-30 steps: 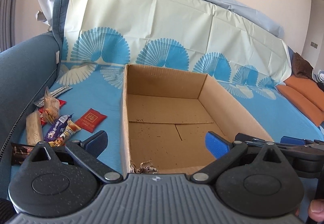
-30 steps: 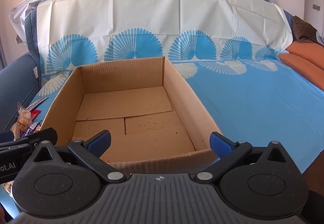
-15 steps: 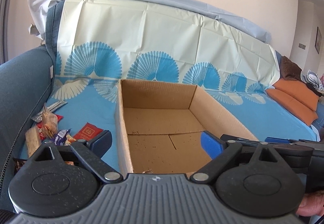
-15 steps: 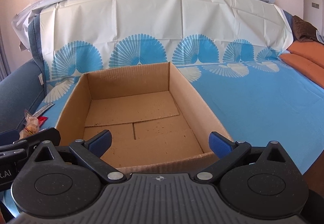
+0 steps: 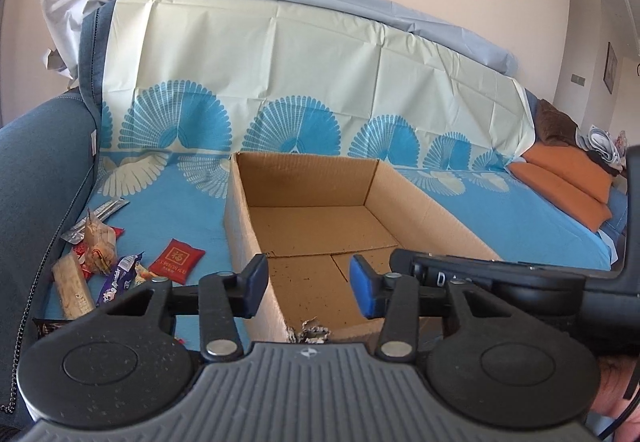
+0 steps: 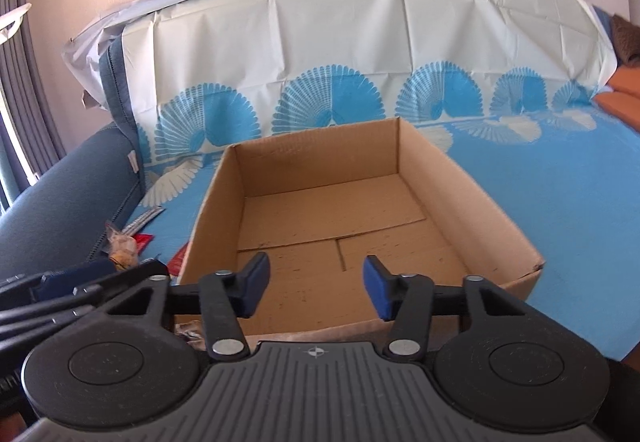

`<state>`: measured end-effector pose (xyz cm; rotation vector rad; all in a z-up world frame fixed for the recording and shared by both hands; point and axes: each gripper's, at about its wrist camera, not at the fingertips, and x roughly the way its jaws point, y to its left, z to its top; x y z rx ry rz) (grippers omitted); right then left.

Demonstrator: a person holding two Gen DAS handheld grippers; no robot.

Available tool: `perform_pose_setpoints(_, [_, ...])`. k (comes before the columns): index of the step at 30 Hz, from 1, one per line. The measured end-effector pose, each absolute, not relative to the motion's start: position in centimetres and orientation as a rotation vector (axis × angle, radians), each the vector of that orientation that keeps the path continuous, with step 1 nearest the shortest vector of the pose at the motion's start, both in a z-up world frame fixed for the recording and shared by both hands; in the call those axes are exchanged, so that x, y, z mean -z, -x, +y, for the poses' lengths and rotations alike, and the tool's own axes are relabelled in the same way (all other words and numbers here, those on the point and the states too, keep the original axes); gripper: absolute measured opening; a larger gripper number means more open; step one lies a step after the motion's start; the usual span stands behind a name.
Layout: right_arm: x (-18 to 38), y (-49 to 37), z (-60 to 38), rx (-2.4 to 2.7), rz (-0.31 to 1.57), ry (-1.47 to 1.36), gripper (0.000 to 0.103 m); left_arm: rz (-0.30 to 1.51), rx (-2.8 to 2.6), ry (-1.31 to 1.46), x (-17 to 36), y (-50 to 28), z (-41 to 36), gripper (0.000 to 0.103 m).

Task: Organize snacks
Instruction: 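Move both grippers toward the snack pile beside the box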

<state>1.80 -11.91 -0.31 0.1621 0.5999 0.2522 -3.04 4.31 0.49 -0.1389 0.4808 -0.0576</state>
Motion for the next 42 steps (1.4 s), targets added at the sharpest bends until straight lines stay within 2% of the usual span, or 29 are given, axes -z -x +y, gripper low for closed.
perform_pose_setpoints(4, [0.2, -1.3, -11.1, -0.274, 0.561, -0.18, 0.051, 0.485, 0.063, 0.142, -0.4, 3.5, 5.3, 0.045])
perform_pose_setpoints(9, [0.6, -0.8, -10.0, -0.311, 0.543, -0.189, 0.05, 0.485, 0.088, 0.139, 0.4, 4.3, 6.4, 0.036])
perform_pose_setpoints(19, [-0.4, 1.7, -6.7, -0.429, 0.464, -0.104, 0.047, 0.485, 0.135, 0.118, 2.9, 6.4, 6.6, 0.036])
perform_pose_setpoints(26, [-0.8, 2.2, -5.8, -0.482, 0.461, -0.104, 0.048, 0.494, 0.091, 0.199, 2.8, 8.1, 10.6, 0.036])
perform_pose_setpoints(31, [-1.2, 2.7, -5.2, -0.535, 0.455, -0.095, 0.049, 0.561, 0.015, 0.002, 4.1, 7.5, 13.6, 0.037])
perform_pose_setpoints(34, [-1.8, 3.0, -5.2, -0.566, 0.452, -0.082, 0.049, 0.615, -0.006, 0.12, 5.5, 6.7, 16.0, 0.041])
perform_pose_setpoints(37, [-2.7, 3.5, -5.8, -0.588, 0.448, -0.078, 0.052, 0.649, -0.072, 0.133, 6.3, 5.9, 16.4, 0.053])
perform_pose_setpoints(41, [-4.1, 3.8, -6.8, -0.586, 0.473, -0.13, 0.057, 0.666, -0.076, 0.146, 6.4, 5.5, 16.4, 0.083])
perform_pose_setpoints(42, [-4.5, 3.9, -6.9, -0.586, 0.477, -0.146, 0.06, 0.675, -0.068, 0.162, 6.4, 5.4, 16.4, 0.085])
